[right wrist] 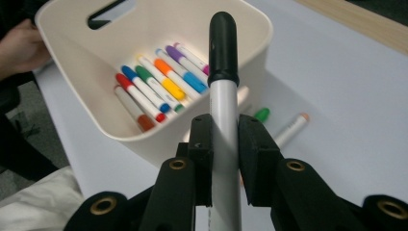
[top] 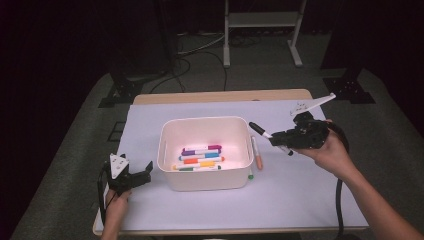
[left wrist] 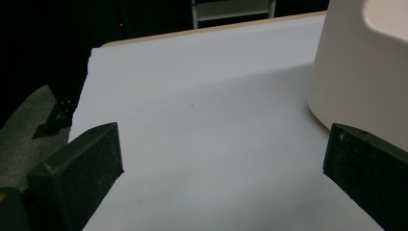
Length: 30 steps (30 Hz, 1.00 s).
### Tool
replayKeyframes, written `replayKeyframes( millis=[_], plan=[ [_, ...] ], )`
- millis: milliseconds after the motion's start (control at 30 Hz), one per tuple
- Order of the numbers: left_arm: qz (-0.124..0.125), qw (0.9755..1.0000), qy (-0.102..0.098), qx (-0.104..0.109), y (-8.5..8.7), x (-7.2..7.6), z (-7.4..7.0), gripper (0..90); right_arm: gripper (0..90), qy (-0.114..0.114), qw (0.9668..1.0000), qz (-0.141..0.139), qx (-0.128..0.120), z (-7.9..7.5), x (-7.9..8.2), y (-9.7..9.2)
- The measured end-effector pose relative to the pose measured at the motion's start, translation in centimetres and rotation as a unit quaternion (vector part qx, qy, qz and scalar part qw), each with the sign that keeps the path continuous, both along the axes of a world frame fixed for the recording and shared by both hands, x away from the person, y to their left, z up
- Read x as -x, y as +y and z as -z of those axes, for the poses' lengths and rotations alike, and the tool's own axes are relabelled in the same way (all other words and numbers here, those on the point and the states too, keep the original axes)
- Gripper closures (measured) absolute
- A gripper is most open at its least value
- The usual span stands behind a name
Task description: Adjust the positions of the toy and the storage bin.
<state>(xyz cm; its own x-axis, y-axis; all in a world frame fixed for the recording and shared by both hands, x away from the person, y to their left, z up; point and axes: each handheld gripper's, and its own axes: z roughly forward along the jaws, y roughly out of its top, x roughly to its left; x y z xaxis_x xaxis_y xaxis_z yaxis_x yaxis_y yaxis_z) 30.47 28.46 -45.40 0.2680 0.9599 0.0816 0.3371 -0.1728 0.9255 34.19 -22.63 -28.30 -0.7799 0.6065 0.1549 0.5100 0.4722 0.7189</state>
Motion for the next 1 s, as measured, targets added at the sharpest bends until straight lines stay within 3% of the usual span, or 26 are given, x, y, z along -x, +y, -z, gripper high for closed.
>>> replayKeyframes(
  millis=[367,1000],
  plan=[
    [0.001,1.0,-0.002,0.0,0.0,0.0,0.0,0.0,76.0,-0.009,0.9973,-0.073,0.002,-2.9,0.1,5.3],
    [0.002,1.0,-0.002,0.001,0.0,0.0,0.0,0.0,75.9,0.009,0.989,-0.147,0.016,-2.6,-0.5,11.6]
  ],
)
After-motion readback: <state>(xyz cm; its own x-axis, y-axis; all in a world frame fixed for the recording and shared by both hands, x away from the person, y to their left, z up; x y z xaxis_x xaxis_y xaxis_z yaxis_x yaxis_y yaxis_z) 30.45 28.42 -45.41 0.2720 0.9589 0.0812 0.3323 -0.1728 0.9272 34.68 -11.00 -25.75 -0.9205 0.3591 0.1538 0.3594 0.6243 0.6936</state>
